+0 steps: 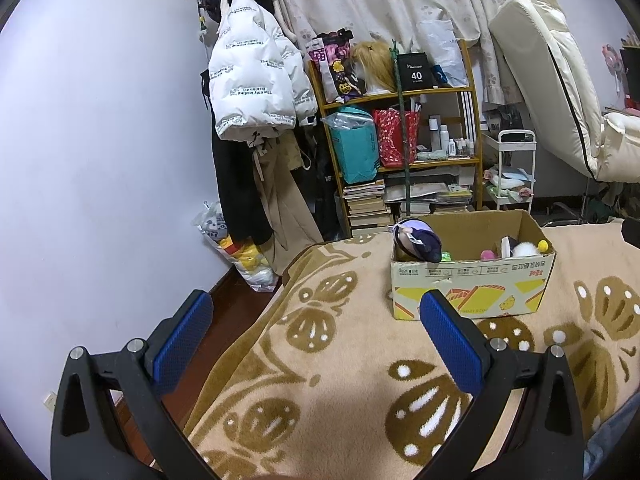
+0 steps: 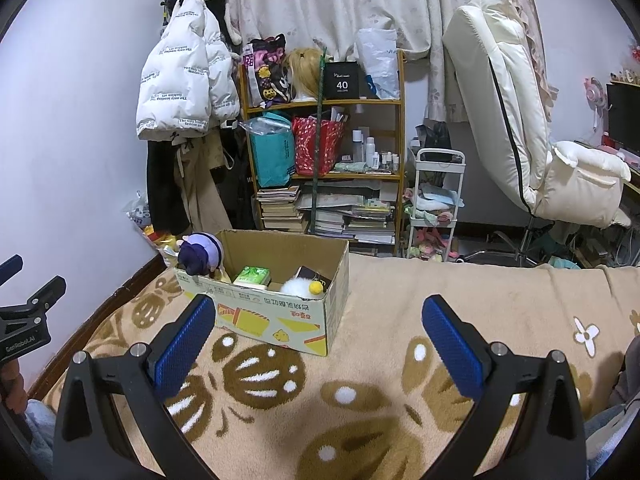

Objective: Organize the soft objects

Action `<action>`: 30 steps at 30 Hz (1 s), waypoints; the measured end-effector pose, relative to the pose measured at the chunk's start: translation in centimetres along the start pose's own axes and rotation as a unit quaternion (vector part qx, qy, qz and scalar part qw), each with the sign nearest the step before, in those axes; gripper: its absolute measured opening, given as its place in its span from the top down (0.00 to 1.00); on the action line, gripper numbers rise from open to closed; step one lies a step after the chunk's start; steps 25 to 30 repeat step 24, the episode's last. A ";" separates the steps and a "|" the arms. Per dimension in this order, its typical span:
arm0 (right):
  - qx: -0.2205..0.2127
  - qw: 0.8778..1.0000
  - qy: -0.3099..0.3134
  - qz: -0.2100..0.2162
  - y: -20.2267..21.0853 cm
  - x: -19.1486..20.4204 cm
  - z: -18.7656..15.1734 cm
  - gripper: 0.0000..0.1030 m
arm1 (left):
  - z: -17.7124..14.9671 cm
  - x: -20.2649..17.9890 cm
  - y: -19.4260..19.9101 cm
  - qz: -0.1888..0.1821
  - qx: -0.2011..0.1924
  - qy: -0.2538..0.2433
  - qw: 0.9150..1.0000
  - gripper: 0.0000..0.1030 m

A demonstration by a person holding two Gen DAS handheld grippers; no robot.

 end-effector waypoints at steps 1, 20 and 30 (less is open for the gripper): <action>-0.001 1.000 0.000 0.000 0.1 -0.1 0.1 0.00 | 0.0 0.0 0.0 -0.001 0.000 0.000 1.000 0.01; 0.000 1.000 0.001 0.000 0.1 0.0 0.1 0.00 | -0.2 0.1 -0.3 -0.006 0.008 0.000 1.000 0.01; 0.000 1.000 -0.001 0.001 0.0 0.0 0.1 0.00 | -0.4 0.1 -0.3 -0.007 0.009 -0.001 1.000 0.01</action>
Point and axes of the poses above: each gripper's, at about its wrist camera, not at the fingertips, and y roughly against the way its jaws point, x to its left, z to its top, the point moved 8 cm from there along -y, roughly the way its jaws point, and after that the axes turned 12 degrees about -x, right-handed, at the moved point
